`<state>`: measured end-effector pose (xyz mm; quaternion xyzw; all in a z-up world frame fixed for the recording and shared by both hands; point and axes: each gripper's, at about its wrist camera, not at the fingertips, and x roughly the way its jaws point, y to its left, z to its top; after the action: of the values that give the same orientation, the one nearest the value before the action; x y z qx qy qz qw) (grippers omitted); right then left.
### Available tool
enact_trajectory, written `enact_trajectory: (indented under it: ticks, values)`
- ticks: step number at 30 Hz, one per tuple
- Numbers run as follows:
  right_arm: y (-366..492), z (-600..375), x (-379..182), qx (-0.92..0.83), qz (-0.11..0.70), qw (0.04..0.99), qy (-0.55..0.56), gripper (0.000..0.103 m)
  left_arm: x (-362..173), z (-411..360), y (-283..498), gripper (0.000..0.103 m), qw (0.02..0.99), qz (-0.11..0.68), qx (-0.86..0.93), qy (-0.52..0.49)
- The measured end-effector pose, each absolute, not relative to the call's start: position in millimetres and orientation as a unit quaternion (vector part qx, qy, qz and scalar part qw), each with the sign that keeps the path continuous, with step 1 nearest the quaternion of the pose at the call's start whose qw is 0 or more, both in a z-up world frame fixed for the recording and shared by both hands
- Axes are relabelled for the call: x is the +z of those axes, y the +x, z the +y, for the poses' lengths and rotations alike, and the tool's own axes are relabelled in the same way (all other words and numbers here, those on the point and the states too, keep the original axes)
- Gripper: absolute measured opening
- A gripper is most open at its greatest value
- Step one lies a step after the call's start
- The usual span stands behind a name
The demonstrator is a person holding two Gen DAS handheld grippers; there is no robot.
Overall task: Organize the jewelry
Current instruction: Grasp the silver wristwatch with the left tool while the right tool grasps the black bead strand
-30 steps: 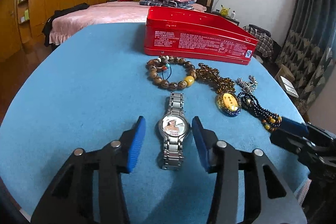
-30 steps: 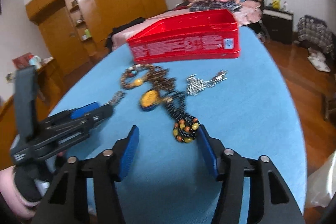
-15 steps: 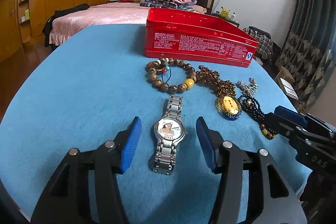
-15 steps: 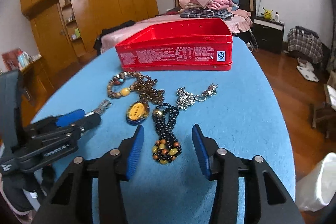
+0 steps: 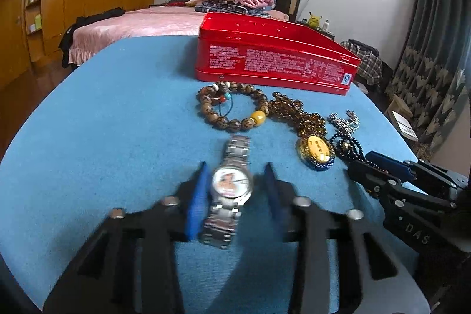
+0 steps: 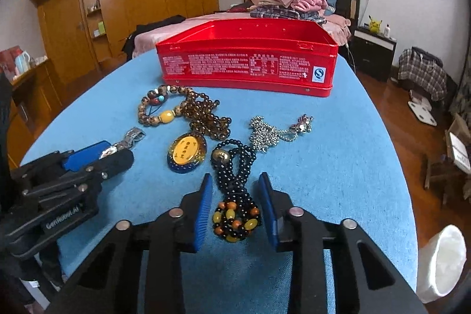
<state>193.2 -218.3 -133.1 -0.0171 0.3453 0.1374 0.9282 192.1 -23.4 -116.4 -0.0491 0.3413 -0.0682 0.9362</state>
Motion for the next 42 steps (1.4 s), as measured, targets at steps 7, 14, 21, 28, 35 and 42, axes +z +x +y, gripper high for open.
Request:
enact_trajectory:
  ticks: [7,14,21,28,35,42]
  values:
    - [186.7,-223.3,-131.1,0.135,0.342,0.930,-0.008,0.019,-116.7,-22.9,185.1,0.031,0.941,0.325,-0.069,-0.055]
    - [185.1,-239.2,-125.3,0.131,0.347,0.929,0.018,0.018,-105.1,-21.0,178.8,0.031,0.947,0.307,-0.069,-0.059]
    - [188.9,-242.5,-130.0,0.144,0.365,0.919,0.032,0.020,-107.6,-21.4,179.7,0.031,0.947,0.310,-0.070,-0.057]
    - [186.6,-238.3,-131.1,0.145,0.356,0.923,0.015,0.018,-117.0,-21.9,181.5,0.031,0.942,0.323,-0.069,-0.057]
    - [182.5,-241.6,-108.1,0.152,0.332,0.931,0.012,0.016,-94.1,-19.7,180.8,0.031,0.951,0.294,-0.073,-0.061]
    - [186.5,-242.8,-91.0,0.159,0.336,0.929,0.010,0.016,-69.4,-19.1,182.2,0.031,0.958,0.264,-0.080,-0.071]
